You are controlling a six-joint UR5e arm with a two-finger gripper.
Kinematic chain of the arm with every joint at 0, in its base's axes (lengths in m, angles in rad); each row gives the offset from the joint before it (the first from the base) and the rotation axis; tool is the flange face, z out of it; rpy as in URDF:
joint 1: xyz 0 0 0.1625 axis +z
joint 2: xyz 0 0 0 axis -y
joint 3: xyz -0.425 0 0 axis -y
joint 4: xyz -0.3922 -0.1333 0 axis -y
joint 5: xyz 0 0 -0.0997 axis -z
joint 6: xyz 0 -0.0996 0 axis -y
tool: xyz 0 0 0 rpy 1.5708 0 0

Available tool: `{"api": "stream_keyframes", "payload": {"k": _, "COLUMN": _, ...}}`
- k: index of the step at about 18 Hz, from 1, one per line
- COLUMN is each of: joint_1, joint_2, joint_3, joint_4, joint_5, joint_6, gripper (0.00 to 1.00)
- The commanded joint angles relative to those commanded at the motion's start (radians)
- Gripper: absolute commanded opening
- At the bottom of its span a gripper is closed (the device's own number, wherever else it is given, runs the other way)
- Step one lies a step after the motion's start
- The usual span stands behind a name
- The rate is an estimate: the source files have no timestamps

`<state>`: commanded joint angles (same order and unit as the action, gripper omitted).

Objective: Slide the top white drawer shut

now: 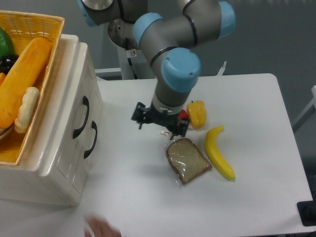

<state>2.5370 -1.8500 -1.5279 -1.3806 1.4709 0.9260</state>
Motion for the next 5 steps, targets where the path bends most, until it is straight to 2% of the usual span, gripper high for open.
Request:
{"api": "stream_keyframes", "payload": {"k": 3, "joint_1": 0.054, "joint_2": 0.028, "joint_3": -0.002, "joint_4": 0.0, "joint_5": 0.005, "joint_6": 0.146, "gripper": 1.0}}
{"api": "stream_keyframes", "payload": {"k": 5, "joint_1": 0.084, "joint_2": 0.044, "joint_3": -0.003, "joint_4": -0.003, "joint_5": 0.002, "joint_6": 0.169, "gripper": 1.0}}
